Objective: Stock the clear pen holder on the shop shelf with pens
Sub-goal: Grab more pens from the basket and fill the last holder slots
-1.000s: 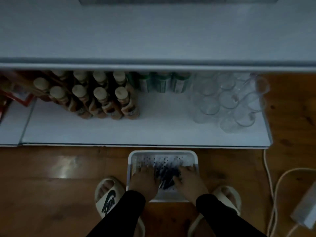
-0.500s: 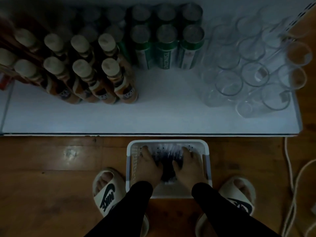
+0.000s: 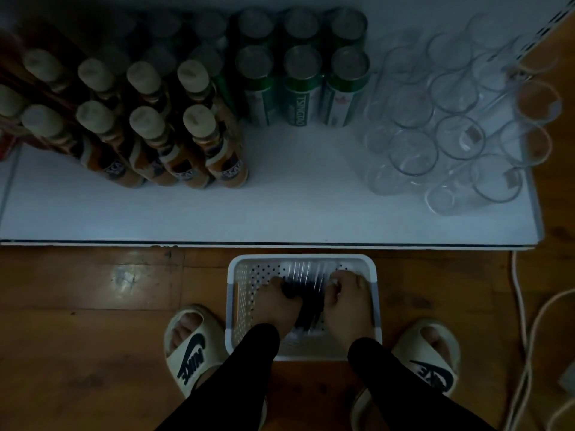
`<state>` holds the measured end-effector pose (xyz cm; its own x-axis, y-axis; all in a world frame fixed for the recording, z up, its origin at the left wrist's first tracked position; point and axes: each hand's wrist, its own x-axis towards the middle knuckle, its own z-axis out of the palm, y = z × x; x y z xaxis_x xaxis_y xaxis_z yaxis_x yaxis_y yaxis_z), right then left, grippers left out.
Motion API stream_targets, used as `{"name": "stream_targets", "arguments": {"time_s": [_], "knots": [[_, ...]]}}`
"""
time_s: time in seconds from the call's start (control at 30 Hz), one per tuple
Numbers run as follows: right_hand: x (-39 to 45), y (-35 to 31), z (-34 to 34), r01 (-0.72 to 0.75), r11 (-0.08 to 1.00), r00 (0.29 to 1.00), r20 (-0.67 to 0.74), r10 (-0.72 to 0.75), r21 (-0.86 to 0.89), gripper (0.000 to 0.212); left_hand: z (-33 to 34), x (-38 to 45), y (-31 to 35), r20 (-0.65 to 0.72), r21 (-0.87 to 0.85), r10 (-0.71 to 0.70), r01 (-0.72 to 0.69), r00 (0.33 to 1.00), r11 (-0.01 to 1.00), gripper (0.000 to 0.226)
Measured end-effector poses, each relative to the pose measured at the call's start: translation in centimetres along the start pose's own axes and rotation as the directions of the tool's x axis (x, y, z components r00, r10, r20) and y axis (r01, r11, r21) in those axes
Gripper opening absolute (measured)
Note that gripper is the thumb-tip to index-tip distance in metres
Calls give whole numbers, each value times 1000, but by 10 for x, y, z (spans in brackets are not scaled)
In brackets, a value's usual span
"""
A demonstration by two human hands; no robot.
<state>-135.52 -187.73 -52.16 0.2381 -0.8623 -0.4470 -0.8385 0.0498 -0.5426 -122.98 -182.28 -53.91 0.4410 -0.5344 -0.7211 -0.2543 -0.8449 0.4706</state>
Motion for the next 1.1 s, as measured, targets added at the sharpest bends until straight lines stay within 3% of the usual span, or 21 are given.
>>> {"name": "stream_targets", "arguments": {"time_s": [0.1, 0.27, 0.47, 0.63, 0.77, 0.87, 1.0, 1.1], "knots": [[-5, 1, 9, -117, 991, 993, -21, 116, -58, 16, 1, 1, 2, -2, 8, 5, -5, 1000, 1000, 17], [0, 4, 12, -293, 948, 955, 79, 285, 124, 13, 3, 0, 4, 59, -41, 35, -32, 998, 999, 12], [8, 7, 10, -307, 929, 930, 272, 247, 208, 31, 12, -1, 13, 195, -70, 77, -64, 978, 995, 29], [12, 9, 12, -506, 757, 832, 465, 302, 413, 36, 15, 1, 10, 212, -41, 47, -39, 976, 998, 47], [12, 23, 14, -571, 668, 792, 533, 296, 477, 53, 11, -2, 13, 241, -75, 65, -49, 968, 996, 53], [5, 14, 0, -587, 603, 787, 556, 268, 540, 31, 4, -7, 16, 278, -113, 85, -55, 957, 992, 56], [0, 7, -19, -544, 647, 809, 538, 237, 534, 30, -7, -14, 27, 319, -107, 136, -107, 938, 989, 45], [-7, -7, -42, -520, 659, 818, 538, 202, 544, 18, -21, -28, 38, 349, -186, 175, -116, 921, 976, 44]]}}
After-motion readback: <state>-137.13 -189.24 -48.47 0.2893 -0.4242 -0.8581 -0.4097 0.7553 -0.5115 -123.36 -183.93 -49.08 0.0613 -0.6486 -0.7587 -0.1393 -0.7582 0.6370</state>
